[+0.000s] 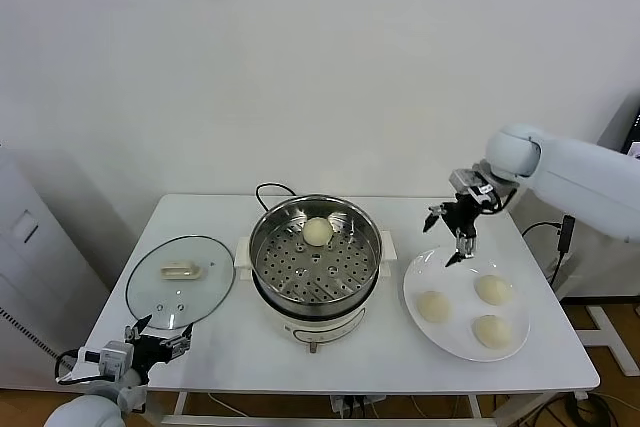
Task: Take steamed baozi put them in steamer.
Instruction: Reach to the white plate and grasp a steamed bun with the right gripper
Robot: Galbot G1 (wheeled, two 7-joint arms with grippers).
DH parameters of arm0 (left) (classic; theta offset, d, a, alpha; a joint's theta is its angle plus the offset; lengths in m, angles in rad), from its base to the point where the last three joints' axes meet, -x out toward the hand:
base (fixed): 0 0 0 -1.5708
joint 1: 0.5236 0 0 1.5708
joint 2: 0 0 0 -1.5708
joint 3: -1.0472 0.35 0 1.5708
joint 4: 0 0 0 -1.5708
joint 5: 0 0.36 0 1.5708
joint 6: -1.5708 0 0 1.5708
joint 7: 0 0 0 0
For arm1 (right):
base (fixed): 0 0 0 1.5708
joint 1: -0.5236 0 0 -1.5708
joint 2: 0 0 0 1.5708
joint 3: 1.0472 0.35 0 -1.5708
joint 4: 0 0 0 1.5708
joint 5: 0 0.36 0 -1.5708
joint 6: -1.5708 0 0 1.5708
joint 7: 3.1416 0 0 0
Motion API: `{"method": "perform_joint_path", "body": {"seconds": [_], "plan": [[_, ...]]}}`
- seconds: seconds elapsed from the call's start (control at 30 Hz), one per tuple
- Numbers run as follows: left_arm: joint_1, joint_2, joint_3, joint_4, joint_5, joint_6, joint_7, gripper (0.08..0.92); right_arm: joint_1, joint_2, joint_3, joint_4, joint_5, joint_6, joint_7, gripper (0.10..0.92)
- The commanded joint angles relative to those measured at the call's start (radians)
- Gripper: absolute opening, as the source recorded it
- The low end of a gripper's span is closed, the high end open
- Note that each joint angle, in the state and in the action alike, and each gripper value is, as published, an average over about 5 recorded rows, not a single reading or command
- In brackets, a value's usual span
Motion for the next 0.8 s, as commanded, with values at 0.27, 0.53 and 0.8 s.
{"method": "perform_joint_path", "body": {"seconds": [0.27,0.53,0.8], "plan": [[0.001,-0.003,0.003,0.005,0.003,-0.001,0.001,0.823,-0.217,-0.016,0.081,-0.015,-0.053,-0.068,0.052,0.823],[0.002,-0.004,0.003,0.008,0.004,-0.001,0.001,0.823,-0.304,0.001,0.134,-0.042,-0.109,-0.061,0.068,0.823],[0.003,-0.003,0.004,0.010,0.004,-0.001,0.001,0.823,-0.365,0.031,0.187,-0.085,-0.161,-0.053,0.100,0.822]]}}
